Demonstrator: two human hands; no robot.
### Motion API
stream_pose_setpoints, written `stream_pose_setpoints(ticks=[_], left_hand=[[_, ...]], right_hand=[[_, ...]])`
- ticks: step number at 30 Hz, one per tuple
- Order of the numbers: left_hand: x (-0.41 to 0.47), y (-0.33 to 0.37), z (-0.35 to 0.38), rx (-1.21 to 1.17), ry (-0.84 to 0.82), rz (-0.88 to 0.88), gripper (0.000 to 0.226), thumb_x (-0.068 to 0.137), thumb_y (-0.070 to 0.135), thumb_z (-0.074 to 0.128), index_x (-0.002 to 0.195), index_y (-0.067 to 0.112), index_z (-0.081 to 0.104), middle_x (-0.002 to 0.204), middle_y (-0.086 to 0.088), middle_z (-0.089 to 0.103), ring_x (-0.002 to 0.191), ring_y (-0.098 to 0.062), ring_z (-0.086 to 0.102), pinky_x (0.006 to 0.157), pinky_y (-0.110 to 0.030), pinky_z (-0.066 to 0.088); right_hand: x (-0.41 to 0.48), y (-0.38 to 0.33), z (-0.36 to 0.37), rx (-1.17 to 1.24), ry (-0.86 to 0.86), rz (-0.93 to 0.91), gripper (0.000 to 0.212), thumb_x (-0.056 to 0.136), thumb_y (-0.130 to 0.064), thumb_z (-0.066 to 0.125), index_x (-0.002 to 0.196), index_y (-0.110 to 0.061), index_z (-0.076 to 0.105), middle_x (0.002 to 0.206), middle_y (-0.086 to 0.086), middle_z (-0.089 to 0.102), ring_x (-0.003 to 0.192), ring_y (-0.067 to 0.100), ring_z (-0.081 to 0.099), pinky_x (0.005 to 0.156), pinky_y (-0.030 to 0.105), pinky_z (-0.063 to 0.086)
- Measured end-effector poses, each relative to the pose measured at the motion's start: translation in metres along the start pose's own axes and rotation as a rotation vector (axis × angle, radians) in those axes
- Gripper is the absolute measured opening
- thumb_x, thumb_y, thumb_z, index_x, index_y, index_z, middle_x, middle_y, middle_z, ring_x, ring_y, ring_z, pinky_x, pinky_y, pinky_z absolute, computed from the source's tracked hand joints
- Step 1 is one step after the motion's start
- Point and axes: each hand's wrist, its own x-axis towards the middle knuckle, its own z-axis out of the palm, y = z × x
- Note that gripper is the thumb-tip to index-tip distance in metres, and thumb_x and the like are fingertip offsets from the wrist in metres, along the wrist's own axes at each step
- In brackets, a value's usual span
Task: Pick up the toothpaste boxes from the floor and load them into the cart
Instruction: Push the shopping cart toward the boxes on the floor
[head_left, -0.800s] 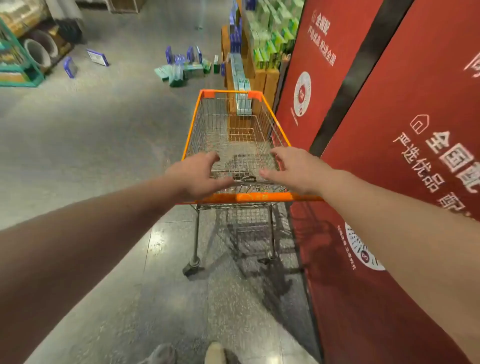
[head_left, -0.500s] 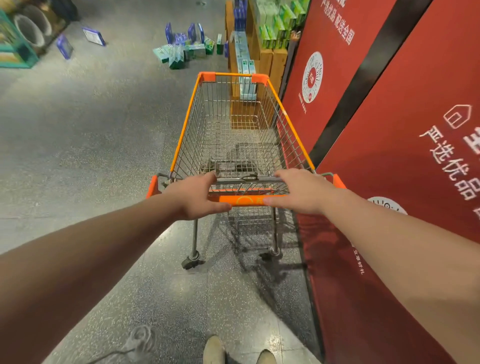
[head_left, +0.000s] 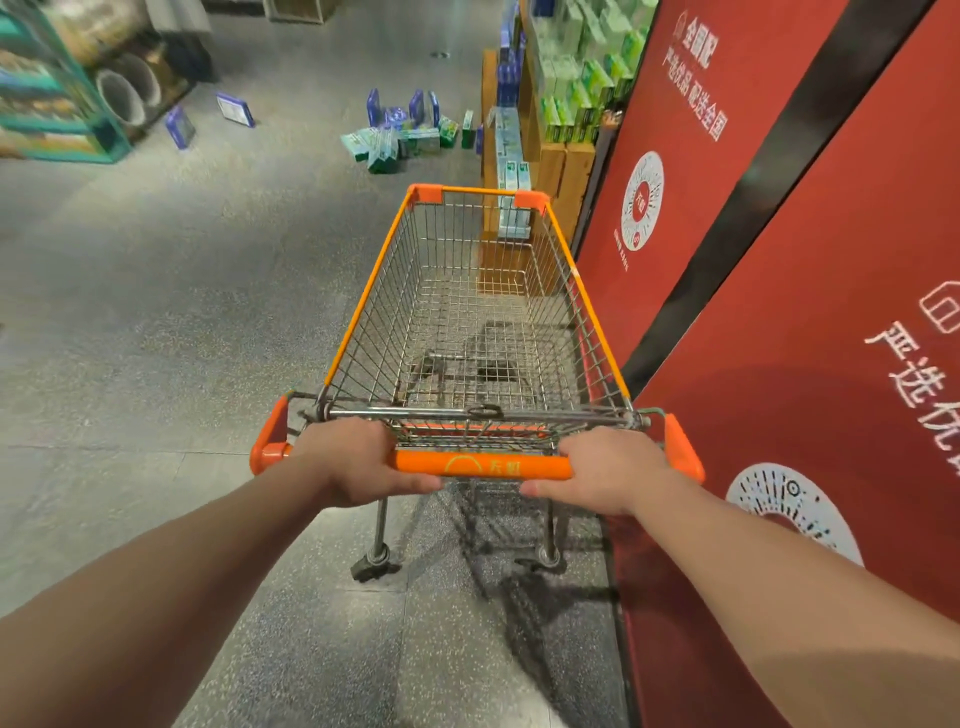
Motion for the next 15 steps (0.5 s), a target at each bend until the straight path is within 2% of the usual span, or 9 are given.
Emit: stream_pose_setpoints(ticks=[2,5,8,15], left_hand=[[-0.001,-0.003,0.001,-0.001,-0.003,-0.008,0.091,0.058,0.105,0.029,0.072,0.021,0.060,0.072,0.007,0.062,0.068,-0.010,0.058,0.060,-0.030,0.042],[-0.001,-0.011,0.002,-0.009,0.006,-0.043,0.101,0.055,0.108,0.019,0.070,0.017,0.061,0.072,0.004,0.063,0.071,-0.015,0.060,0.065,-0.032,0.047],[-0.003,-0.019,0.001,0.000,0.005,-0.070,0.102,0.056,0.108,0.018,0.068,0.016,0.062,0.070,0.003,0.063,0.067,-0.014,0.059,0.065,-0.032,0.048],[0.003,-0.059,0.002,0.135,0.091,-0.072,0.105,0.058,0.105,0.004,0.067,0.017,0.062,0.067,0.005,0.061,0.064,-0.013,0.058,0.060,-0.031,0.046]], right_hand=[[0.006,-0.001,0.001,-0.025,0.024,-0.033,0.104,0.050,-0.110,0.007,0.087,-0.029,0.061,0.091,-0.005,0.065,0.091,0.023,0.065,0.073,0.039,0.049],[0.014,-0.007,-0.002,-0.028,0.051,-0.049,0.105,0.046,-0.111,0.005,0.077,-0.025,0.059,0.086,-0.002,0.064,0.087,0.025,0.064,0.074,0.039,0.051],[0.026,-0.016,-0.006,-0.043,0.075,-0.079,0.110,0.045,-0.111,0.003,0.076,-0.022,0.061,0.085,0.000,0.065,0.085,0.027,0.065,0.076,0.040,0.054],[0.066,-0.042,-0.020,-0.030,0.089,-0.134,0.106,0.055,-0.108,0.004,0.067,-0.019,0.061,0.071,-0.001,0.060,0.068,0.020,0.060,0.067,0.039,0.054]])
